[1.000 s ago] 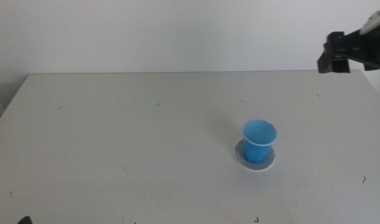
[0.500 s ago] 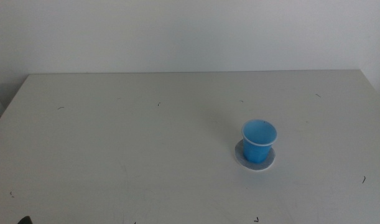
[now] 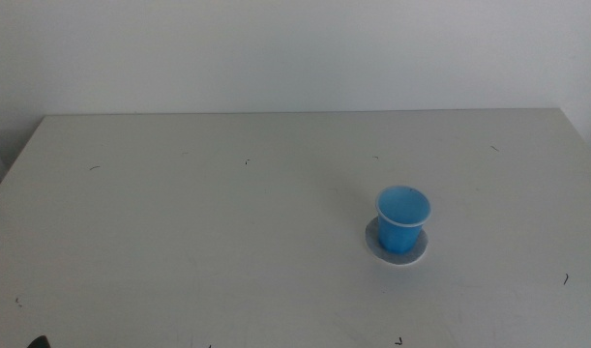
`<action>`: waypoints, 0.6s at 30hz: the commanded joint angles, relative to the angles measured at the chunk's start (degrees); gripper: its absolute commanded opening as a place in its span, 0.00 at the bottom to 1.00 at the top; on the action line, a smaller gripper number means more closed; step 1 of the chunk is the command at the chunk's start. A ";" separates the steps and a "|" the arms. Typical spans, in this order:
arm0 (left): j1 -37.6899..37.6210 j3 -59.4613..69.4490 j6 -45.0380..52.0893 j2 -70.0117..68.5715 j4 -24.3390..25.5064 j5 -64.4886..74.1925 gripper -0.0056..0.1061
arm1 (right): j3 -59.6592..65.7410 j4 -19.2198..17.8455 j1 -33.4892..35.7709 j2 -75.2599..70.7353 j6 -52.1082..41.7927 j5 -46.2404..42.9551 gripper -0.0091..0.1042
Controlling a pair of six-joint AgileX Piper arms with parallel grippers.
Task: Place an empty cup on a cup mat.
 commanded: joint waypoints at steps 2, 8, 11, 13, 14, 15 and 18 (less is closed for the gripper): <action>0.06 -0.34 -0.62 -0.26 0.02 -3.84 0.99 | 2.15 -1.28 -0.40 -5.41 -0.06 -4.33 0.86; 0.06 -0.34 -0.62 -0.26 0.02 -3.84 0.99 | 7.89 -4.03 -0.45 -16.09 0.01 -3.86 0.86; 0.06 -0.34 -0.62 -0.26 0.02 -3.84 0.99 | 9.84 -5.39 -0.45 -19.89 0.01 -1.74 0.86; 0.06 -0.34 -0.62 -0.26 0.02 -3.84 0.99 | 10.83 -5.52 -0.45 -19.69 0.01 -0.44 0.86; 0.06 -0.34 -0.62 -0.26 0.02 -3.84 0.99 | 11.42 -5.52 -0.45 -19.78 0.01 -0.02 0.86; 0.06 -0.34 -0.62 -0.26 0.02 -3.84 0.99 | 11.92 -5.52 -0.45 -19.78 0.01 0.12 0.86; 0.06 -0.34 -0.62 -0.21 0.02 -3.84 0.99 | 13.88 -5.52 -0.45 -19.78 0.01 0.04 0.86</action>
